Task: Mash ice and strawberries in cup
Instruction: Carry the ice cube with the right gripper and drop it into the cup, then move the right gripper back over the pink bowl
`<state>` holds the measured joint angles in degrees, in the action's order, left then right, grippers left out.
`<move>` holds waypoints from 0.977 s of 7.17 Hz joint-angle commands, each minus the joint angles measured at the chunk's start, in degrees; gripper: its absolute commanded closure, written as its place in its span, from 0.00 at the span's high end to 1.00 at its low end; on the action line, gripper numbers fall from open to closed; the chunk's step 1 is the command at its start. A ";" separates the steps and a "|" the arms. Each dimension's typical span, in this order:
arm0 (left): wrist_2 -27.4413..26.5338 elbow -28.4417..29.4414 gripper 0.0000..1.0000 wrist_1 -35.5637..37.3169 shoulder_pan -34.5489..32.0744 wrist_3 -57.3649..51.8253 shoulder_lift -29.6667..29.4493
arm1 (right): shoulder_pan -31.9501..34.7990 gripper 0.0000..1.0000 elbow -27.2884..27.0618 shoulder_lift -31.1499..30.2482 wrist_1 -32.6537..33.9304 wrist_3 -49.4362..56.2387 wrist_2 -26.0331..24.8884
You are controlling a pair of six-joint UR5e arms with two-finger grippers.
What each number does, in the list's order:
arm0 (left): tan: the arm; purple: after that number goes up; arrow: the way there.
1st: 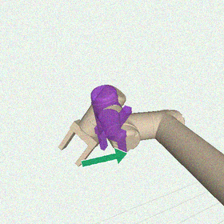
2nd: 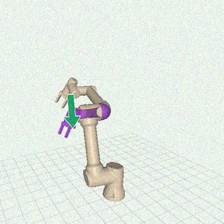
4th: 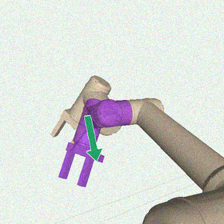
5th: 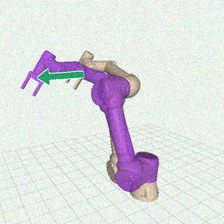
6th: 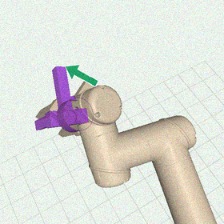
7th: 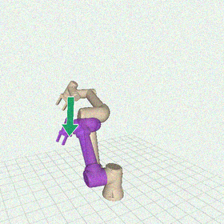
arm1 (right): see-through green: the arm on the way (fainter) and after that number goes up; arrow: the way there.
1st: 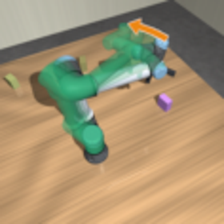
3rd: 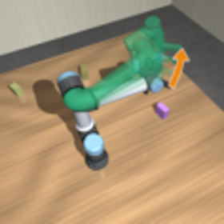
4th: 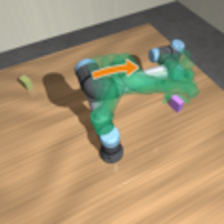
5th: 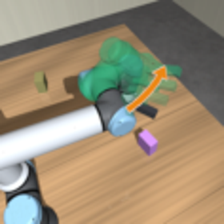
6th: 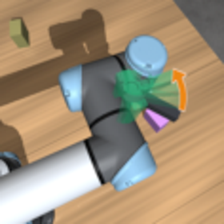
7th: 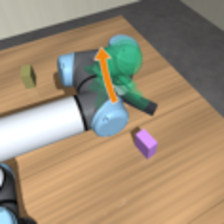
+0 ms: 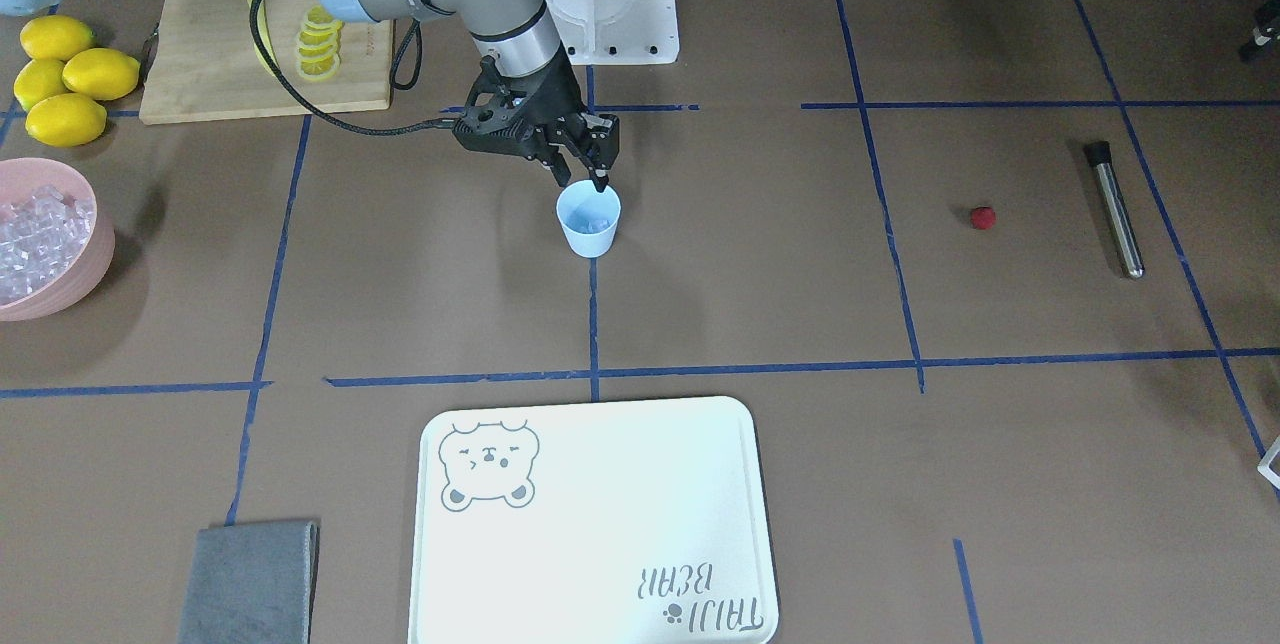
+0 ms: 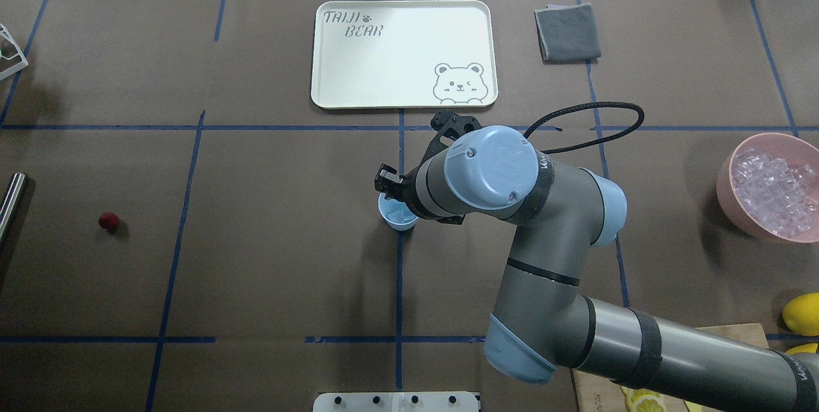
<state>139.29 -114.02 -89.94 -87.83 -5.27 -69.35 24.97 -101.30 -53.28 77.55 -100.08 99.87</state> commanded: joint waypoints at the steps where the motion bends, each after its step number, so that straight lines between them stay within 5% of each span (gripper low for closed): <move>1: 0.02 0.03 1.00 0.03 -0.06 0.00 0.00 | 0.86 0.74 -0.47 0.01 0.32 0.59 0.76; 3: -0.07 0.03 1.00 -0.06 0.02 0.00 0.00 | 7.76 0.77 -8.59 -5.92 8.25 6.77 8.70; 5: 0.02 0.03 1.00 0.03 -0.06 0.00 0.00 | 10.79 0.84 -21.68 -16.88 16.37 27.03 9.90; 6: -0.07 0.12 1.00 0.03 -0.06 0.00 0.00 | 13.33 0.99 -25.05 -23.47 17.27 37.05 10.60; 7: 0.02 0.12 1.00 0.03 -0.06 0.00 0.00 | 17.09 0.99 -26.48 -28.59 17.11 44.29 13.39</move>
<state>139.26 -113.94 -89.92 -87.89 -5.27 -69.34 38.30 -124.70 -75.17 93.88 -65.68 110.89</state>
